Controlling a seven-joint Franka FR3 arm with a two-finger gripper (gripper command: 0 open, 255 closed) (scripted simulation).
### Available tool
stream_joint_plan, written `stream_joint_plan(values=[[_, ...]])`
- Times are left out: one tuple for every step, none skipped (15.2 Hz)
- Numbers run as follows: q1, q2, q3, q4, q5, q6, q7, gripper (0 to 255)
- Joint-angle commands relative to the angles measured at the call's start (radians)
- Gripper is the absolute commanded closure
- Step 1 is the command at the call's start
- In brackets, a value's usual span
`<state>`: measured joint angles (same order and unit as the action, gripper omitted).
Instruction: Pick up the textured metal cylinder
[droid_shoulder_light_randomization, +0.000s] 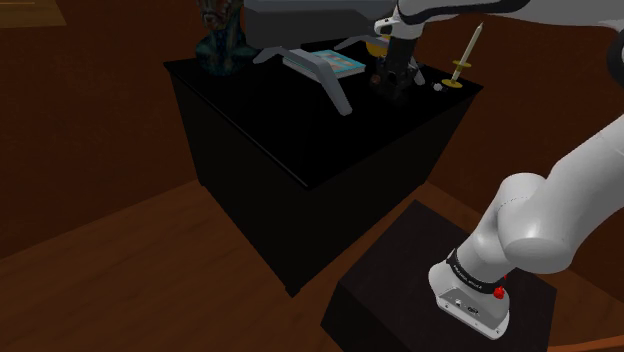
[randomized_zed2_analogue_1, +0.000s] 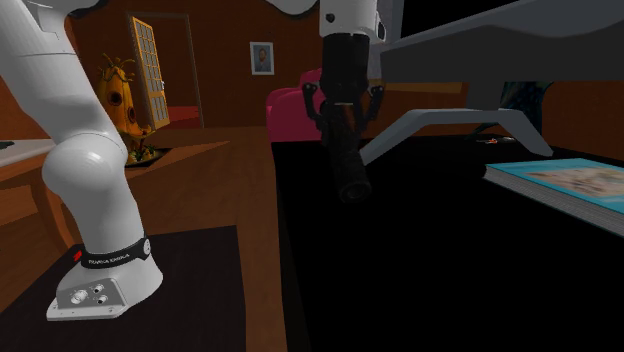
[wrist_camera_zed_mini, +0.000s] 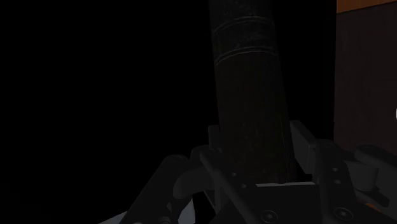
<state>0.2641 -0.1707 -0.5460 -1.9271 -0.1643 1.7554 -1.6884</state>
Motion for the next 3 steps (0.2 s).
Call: stream_joint_plan(values=[[0.001, 0.0, 0.001, 0.026, 0.001, -0.026, -0.003, 255], [0.001, 0.0, 0.001, 0.028, 0.001, -0.028, -0.003, 255], [0.001, 0.0, 0.001, 0.028, 0.001, -0.028, -0.003, 255]])
